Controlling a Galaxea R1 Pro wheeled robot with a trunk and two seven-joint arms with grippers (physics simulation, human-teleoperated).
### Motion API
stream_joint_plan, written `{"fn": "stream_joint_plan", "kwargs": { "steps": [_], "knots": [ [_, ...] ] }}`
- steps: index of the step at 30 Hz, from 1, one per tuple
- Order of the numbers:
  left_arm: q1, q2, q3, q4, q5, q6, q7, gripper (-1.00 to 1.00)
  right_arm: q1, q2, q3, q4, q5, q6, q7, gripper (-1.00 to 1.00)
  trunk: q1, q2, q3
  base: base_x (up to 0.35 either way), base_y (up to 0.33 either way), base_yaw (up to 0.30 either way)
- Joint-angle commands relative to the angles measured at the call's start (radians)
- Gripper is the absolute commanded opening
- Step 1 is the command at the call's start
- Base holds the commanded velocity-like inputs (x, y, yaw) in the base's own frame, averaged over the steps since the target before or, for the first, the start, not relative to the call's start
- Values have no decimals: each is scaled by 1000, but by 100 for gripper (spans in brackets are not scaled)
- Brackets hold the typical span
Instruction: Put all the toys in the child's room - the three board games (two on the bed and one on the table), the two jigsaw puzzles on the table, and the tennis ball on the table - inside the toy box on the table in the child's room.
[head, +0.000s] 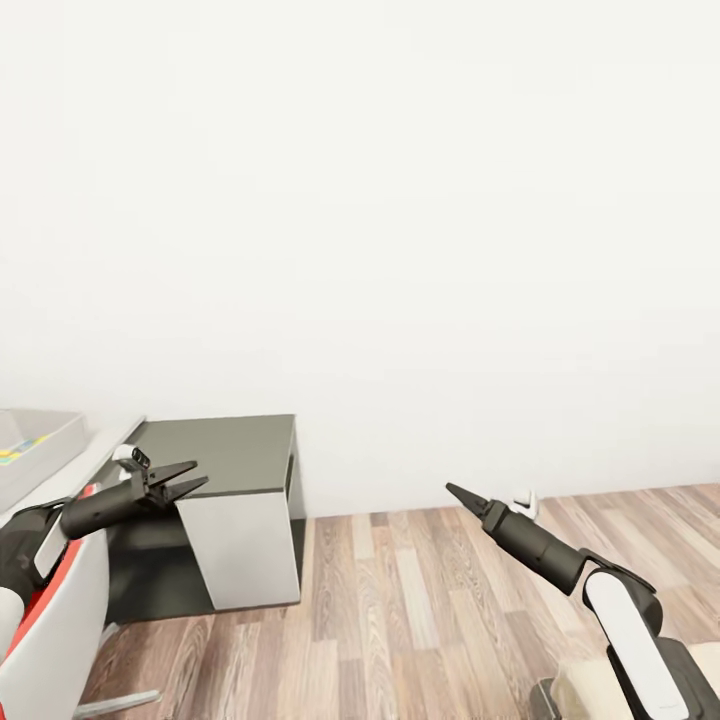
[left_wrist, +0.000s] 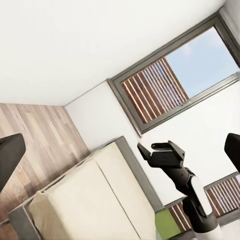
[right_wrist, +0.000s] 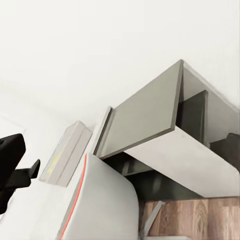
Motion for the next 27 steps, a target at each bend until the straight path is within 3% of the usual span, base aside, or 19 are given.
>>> {"fn": "stream_joint_plan", "kwargs": {
  "steps": [1,14,18,27],
  "knots": [
    [-1,0,0,0,-1,11,-4,100,-1,0,-1,-1,1,6,2,100,0,-3,-2,-202,122,17],
    [-1,0,0,0,-1,11,-4,100,-1,1,24,2,9,5,2,100,0,-3,-2,-63,41,208],
    [-1,-1,0,0,-1,11,-4,100,-2,2,25,4,9,4,-3,100,0,-3,-2,-2,1,57],
    [-1,-2,0,0,-3,11,-4,100,-2,2,26,36,6,-31,-83,100,0,-3,-2,0,0,5]
  ]
}}
